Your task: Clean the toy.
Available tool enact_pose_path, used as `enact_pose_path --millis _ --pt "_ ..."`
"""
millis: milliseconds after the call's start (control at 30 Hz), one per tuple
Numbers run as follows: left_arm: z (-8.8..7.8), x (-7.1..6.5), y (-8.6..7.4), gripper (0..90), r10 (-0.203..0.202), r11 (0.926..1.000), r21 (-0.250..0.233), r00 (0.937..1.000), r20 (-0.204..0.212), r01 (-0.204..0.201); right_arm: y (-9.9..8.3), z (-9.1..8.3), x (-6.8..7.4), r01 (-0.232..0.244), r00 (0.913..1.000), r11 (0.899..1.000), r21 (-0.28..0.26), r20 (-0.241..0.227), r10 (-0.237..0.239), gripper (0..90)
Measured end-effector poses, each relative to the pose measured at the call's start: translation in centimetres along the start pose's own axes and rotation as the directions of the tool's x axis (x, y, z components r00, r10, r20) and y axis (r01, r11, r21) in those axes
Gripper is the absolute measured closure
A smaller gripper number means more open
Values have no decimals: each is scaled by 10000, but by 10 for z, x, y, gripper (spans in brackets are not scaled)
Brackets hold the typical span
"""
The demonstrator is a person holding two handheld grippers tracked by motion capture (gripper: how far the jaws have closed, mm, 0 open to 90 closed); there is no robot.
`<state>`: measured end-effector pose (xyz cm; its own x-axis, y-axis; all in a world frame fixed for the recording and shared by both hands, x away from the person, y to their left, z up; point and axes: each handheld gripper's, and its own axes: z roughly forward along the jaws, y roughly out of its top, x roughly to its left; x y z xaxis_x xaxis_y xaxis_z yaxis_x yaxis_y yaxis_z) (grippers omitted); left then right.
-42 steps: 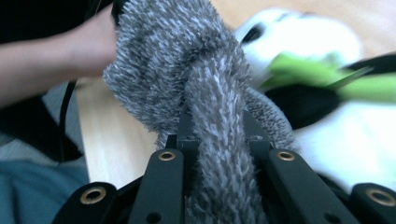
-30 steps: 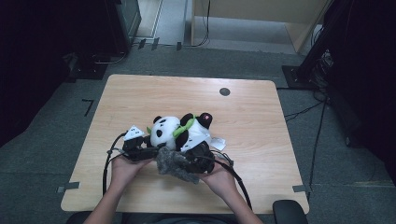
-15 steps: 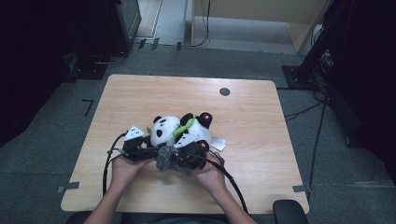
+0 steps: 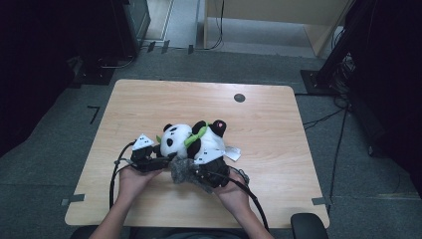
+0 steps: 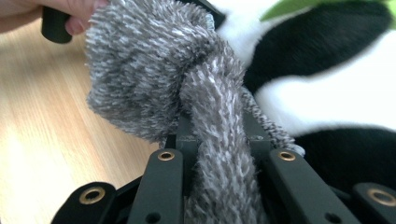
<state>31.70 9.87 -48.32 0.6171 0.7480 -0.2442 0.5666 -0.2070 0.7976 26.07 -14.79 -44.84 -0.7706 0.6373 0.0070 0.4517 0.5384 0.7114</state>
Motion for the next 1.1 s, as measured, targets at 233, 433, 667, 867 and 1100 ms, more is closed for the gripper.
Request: enact_pose_path --millis 233,433,667,867,1100 --pt "0 0 0 332 30 10000 -4 10000 13 -30 -16 -10 -8 -380 9992 9992 -127 132 382 751" --pt "0 0 0 332 26 10000 -3 10000 10 -26 -33 -23 -18 -823 9966 9963 -250 69 825 750" --pt "0 0 0 332 -2 10000 -20 10000 27 2 -49 -37 -31 -1264 9917 9917 -226 224 1269 748" --pt "0 0 0 332 -1 10000 -10 10000 20 1 -49 -40 -25 -1270 9917 9915 -292 -224 1263 756" --pt "0 0 1 332 -25 10000 24 10000 20 25 -35 -30 -8 -828 9940 9960 -349 -745 800 756"
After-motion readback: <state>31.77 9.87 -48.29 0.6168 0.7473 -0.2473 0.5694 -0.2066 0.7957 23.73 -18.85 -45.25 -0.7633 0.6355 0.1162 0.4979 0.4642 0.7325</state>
